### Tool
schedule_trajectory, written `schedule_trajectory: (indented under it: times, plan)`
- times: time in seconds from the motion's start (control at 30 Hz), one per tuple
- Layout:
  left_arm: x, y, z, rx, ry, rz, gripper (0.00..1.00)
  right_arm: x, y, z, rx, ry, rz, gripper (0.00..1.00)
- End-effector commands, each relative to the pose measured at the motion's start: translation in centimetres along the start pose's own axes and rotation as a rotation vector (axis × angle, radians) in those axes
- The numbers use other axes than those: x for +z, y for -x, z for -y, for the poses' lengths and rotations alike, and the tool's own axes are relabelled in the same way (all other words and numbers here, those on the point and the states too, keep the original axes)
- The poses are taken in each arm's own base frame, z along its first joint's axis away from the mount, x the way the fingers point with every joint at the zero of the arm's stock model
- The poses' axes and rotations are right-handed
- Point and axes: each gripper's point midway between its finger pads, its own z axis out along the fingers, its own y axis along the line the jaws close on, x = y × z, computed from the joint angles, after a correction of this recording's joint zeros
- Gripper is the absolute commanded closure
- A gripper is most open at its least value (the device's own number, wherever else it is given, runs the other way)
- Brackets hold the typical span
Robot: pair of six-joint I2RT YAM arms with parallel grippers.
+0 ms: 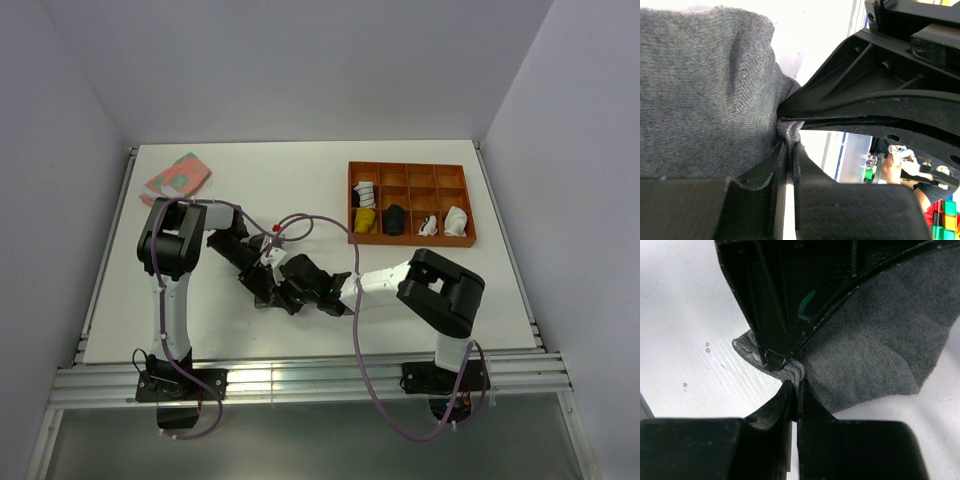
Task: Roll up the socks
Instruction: Roll the sock at the center of the board.
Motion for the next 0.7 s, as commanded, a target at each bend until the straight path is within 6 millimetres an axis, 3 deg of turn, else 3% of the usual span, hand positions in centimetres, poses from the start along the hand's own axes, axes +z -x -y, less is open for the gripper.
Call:
schedule_trajectory:
  times: [0.0, 0.13, 0.3, 0.4, 0.53, 0.57, 0.6, 0.67]
  plan:
    - [-0.4, 1.1, 0.1, 0.037, 0.014, 0.037, 0.87, 0.2, 0.5, 0.6, 0.054, -0.015, 0.0, 1.0]
    - [-1.6, 2.8, -0.1, 0.088, 0.108, 0.118, 0.78, -0.8, 0.5, -0.1, 0.134, 0.079, -0.049, 1.0]
    - [-5.3, 6.7, -0.6, 0.184, 0.322, 0.291, 0.7, -1.7, -0.2, -0.4, 0.214, 0.135, -0.162, 1.0]
    - [-7.2, 7.9, -1.2, 0.217, 0.445, 0.367, 0.68, -2.2, 0.1, -1.1, 0.258, 0.181, -0.19, 1.0]
    - [-9.2, 7.5, -1.6, 0.272, 0.635, 0.417, 0.67, -2.3, 0.2, -0.5, 0.373, 0.192, -0.278, 1.0]
    - [-9.6, 7.5, -1.7, 0.282, 0.667, 0.43, 0.67, -2.3, 1.2, -0.9, 0.392, 0.236, -0.282, 1.0]
    - [-9.5, 6.8, -2.0, 0.283, 0.692, 0.428, 0.67, -2.2, 0.4, -0.5, 0.429, 0.227, -0.328, 1.0]
    - [-10.9, 7.3, -1.6, 0.35, 0.783, 0.465, 0.66, -2.0, 1.6, 0.2, 0.481, 0.231, -0.335, 1.0]
